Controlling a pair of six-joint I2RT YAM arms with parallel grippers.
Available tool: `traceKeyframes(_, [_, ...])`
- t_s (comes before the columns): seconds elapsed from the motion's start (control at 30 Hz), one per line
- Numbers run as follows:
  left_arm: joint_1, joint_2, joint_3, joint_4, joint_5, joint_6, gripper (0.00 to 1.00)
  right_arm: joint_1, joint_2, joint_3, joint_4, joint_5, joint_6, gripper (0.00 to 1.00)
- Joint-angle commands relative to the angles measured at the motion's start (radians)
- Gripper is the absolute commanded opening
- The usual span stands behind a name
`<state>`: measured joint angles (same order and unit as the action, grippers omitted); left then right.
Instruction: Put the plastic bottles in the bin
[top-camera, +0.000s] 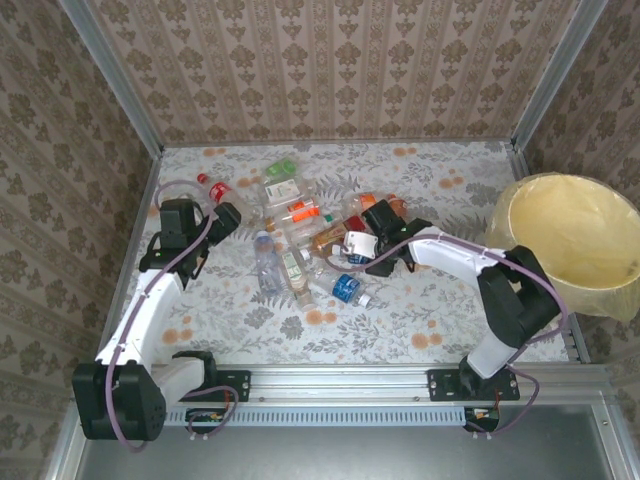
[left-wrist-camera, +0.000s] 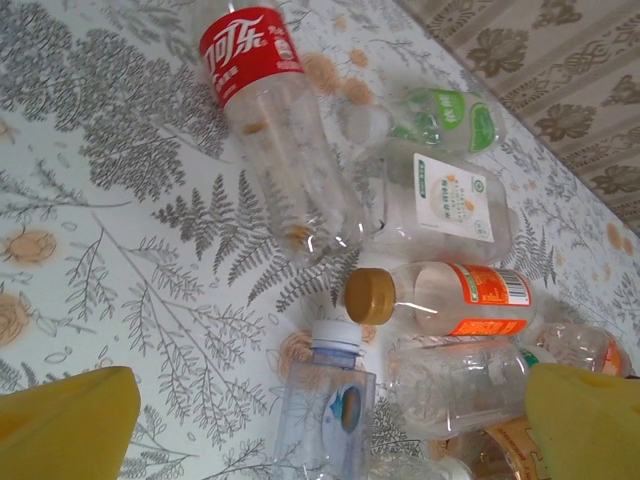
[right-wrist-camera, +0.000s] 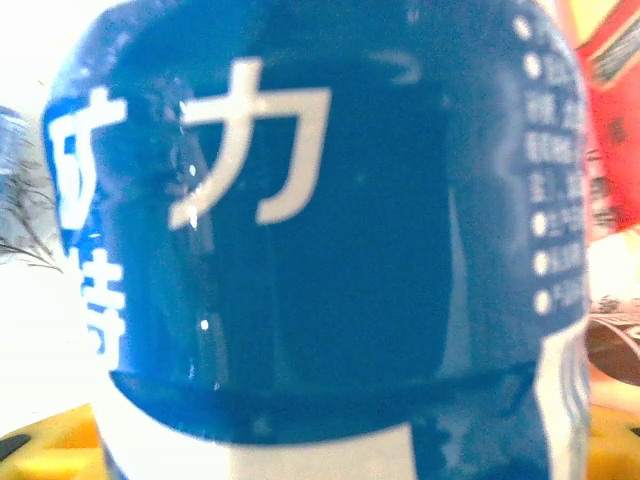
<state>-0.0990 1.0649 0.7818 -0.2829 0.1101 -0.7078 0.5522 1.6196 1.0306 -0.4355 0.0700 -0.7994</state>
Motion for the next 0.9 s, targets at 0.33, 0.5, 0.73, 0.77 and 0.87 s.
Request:
traceKeyframes(0.33, [-0.03,0.057,0.07,0.124,-0.038,0.02,1.0,-0.171,-0.252,-0.004,0.097,-0.331,0.43,0.53])
traceKeyframes(0.5, [-0.036,0.087,0.095,0.095,-0.041,0.03,1.0,-0.195,-0.306,0.025,0.159,-0.263,0.64,0.52])
traceKeyframes(0.73, [-0.036,0.092,0.099,0.089,-0.05,0.024,1.0,-0.254,-0.335,0.181,0.028,-0.293,0.766,0.54])
traceKeyframes(0.77, [-0.036,0.094,0.098,0.09,-0.05,0.022,1.0,-0.269,-0.336,0.211,0.002,-0.298,0.794,0.54])
traceKeyframes(0.87, [-0.036,0.106,0.094,0.101,-0.048,0.007,1.0,-0.338,-0.336,0.303,-0.059,-0.346,0.868,0.55])
